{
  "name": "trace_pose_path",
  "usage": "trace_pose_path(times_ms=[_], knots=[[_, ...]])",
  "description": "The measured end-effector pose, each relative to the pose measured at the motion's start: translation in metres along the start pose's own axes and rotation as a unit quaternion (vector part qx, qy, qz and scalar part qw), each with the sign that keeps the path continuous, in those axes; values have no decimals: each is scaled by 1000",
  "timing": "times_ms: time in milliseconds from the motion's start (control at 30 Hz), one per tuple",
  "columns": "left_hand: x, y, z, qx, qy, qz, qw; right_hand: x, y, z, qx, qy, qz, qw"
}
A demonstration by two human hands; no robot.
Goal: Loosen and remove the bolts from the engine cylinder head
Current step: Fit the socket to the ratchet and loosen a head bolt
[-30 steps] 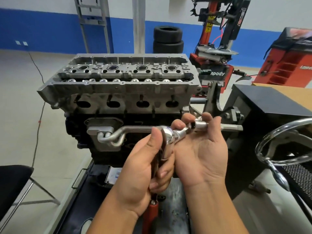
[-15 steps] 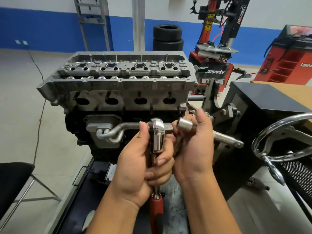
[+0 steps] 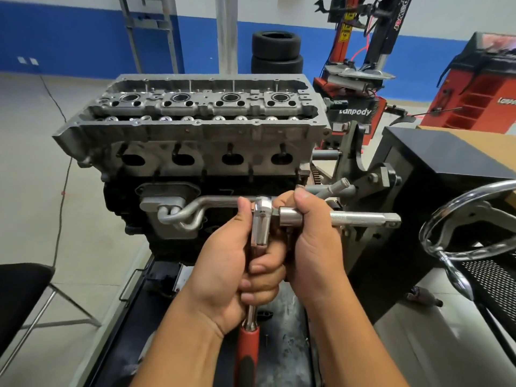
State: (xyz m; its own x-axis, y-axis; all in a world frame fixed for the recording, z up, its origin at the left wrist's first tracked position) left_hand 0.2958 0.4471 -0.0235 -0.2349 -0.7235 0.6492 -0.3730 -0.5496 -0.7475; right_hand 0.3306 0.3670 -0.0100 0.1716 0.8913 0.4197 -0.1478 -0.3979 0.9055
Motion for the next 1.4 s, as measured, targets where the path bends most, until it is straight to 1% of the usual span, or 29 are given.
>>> trace_pose_path(times_ms=[67, 200, 267, 400, 467, 533, 567, 600, 633, 667, 700, 733, 800, 833, 900, 967, 1033, 1167, 1300, 1400], knots=[[-1, 1, 1, -8, 2, 40, 999, 0, 0, 1, -9, 8, -13, 1000], [-8, 1, 2, -13, -30, 115, 993, 2, -2, 0, -13, 25, -39, 999], [-10, 1, 2, -14, -40, 134, 990, -2, -5, -2, -7, 24, -55, 998], [-11, 2, 3, -3, -47, 144, 988, -5, -12, -7, 35, 32, -94, 994], [-13, 5, 4, 14, -73, 91, 993, -3, -10, -10, 34, 27, -124, 991], [-15, 13, 7, 29, -107, -22, 994, 5, -2, -10, -17, 33, -189, 981], [-14, 16, 7, 38, -113, -75, 990, 10, 4, -11, -53, 36, -195, 979], [-12, 18, 8, 53, -112, -118, 985, 10, 10, -10, -72, 27, -168, 983], [-12, 18, 8, 72, -108, -146, 981, 3, 16, -6, -70, -3, -115, 991], [-15, 14, 7, 89, -111, -160, 977, -10, 20, 0, -45, -48, -42, 997], [-20, 10, 7, 102, -123, -160, 974, -26, 23, 6, -10, -91, 36, 995], [-28, 4, 6, 112, -140, -146, 973, -41, 26, 11, 17, -121, 113, 986], [-41, -7, 3, 121, -164, -80, 976, -68, 34, 20, 50, -169, 242, 954], [-46, -11, 3, 124, -172, -36, 977, -78, 37, 23, 62, -185, 289, 937], [-50, -13, 1, 130, -184, 51, 973, -87, 37, 28, 79, -188, 357, 912], [-48, -9, -2, 133, -187, 83, 970, -87, 34, 29, 94, -169, 396, 898], [-45, -2, -3, 131, -183, 55, 973, -83, 32, 29, 96, -153, 414, 892], [-45, 7, -5, 120, -192, 13, 974, -78, 34, 29, 87, -134, 410, 898], [-49, 7, -8, 119, -205, 31, 971, -74, 33, 27, 86, -128, 404, 902], [-49, 7, -9, 116, -207, 43, 970, -72, 35, 27, 69, -118, 398, 907]])
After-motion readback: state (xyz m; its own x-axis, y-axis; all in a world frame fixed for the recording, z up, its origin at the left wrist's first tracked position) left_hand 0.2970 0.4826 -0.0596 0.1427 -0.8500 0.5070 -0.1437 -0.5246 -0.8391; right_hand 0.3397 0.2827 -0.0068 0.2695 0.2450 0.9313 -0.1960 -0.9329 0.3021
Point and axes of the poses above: each hand's wrist, its own z-axis towards the middle knuckle, its own x-axis out of the palm, y = z × x, the point moved 8 cm from there along z, towards the middle knuckle, and after that the axes turned 8 degrees about -y, right-handed, at the moved point
